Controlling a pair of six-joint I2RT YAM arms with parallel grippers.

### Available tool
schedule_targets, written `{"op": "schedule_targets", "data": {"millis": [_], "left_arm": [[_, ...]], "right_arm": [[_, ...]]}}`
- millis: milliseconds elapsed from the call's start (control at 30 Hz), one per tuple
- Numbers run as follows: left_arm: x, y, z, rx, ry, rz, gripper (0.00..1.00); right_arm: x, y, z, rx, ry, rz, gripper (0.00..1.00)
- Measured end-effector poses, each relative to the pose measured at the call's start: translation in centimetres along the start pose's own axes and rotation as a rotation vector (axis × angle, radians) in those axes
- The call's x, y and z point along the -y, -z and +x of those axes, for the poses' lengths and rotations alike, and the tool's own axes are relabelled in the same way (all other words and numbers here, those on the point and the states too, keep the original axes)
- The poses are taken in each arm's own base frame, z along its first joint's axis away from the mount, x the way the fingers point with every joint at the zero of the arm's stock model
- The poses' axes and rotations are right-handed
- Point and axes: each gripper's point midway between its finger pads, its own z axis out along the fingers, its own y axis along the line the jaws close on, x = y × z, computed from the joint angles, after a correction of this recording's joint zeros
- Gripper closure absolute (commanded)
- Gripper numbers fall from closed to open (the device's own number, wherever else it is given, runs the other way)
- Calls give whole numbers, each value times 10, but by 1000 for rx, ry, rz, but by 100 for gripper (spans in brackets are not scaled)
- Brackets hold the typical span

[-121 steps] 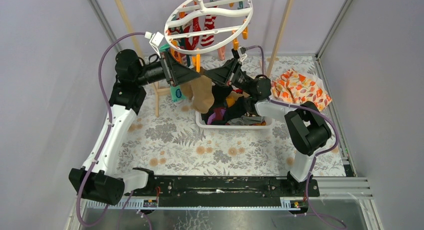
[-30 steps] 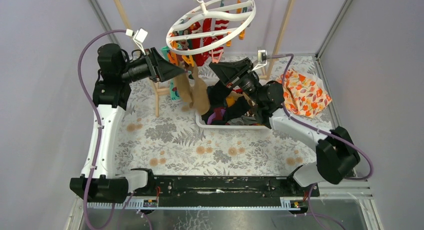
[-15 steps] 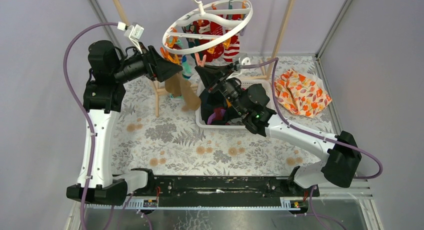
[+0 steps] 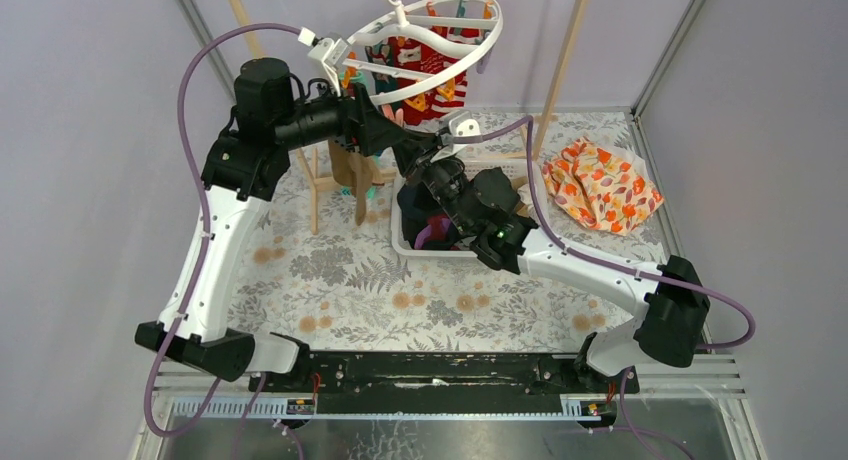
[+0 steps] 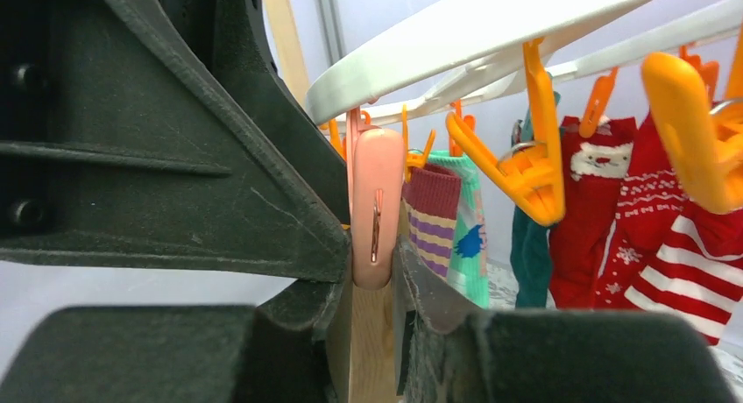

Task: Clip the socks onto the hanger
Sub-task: Open the clamp at the hanger.

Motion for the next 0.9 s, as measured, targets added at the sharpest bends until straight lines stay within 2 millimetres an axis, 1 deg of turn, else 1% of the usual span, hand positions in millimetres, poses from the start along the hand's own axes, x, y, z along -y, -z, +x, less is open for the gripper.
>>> {"op": "schedule_targets", "data": {"millis": [100, 333, 500, 633, 900], "left_arm": [[-3, -6, 3, -13, 7, -20, 29], [-9, -10, 4, -23, 17, -61, 35], [-15, -11, 4, -27, 26, -91, 35], [-19, -12, 3, -22, 33, -110, 28], [-22, -12, -1, 14, 49, -144, 30]], "right_arm": [[4, 1, 2, -7, 22, 21, 100], [5, 1, 2, -10, 51, 34, 100], [5, 2, 3, -18, 69, 37, 100], [3, 0, 4, -22, 79, 39, 100], [-2, -2, 1, -17, 86, 37, 100]]}}
